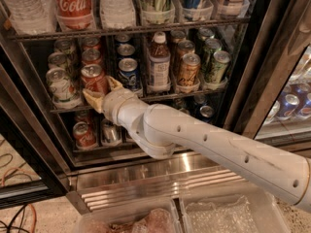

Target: Pick coke can from middle shelf of fridge

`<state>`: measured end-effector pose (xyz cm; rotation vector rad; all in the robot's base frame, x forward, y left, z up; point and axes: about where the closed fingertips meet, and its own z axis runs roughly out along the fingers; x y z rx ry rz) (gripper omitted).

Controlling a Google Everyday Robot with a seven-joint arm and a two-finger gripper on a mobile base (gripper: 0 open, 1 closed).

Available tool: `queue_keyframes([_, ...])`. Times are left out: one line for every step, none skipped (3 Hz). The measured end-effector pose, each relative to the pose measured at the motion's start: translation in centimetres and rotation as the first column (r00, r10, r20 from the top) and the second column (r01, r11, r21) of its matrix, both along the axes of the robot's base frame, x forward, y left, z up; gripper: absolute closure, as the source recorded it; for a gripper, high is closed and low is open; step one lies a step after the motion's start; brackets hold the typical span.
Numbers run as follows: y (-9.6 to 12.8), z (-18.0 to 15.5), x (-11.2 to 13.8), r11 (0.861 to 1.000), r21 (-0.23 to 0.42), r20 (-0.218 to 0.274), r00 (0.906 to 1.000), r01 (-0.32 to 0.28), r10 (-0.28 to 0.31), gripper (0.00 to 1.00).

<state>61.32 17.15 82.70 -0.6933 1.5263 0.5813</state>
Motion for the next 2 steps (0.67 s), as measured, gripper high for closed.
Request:
queue_keyframes([0.17, -0.44, -0.08, 1.000, -0.007, -0.010, 0.9999, -0.008, 0.008, 0.95])
queue_keyframes([0.19, -0.16, -0.09, 1.000, -0.008, -0.010, 0.9999, -0.008, 0.008, 1.00])
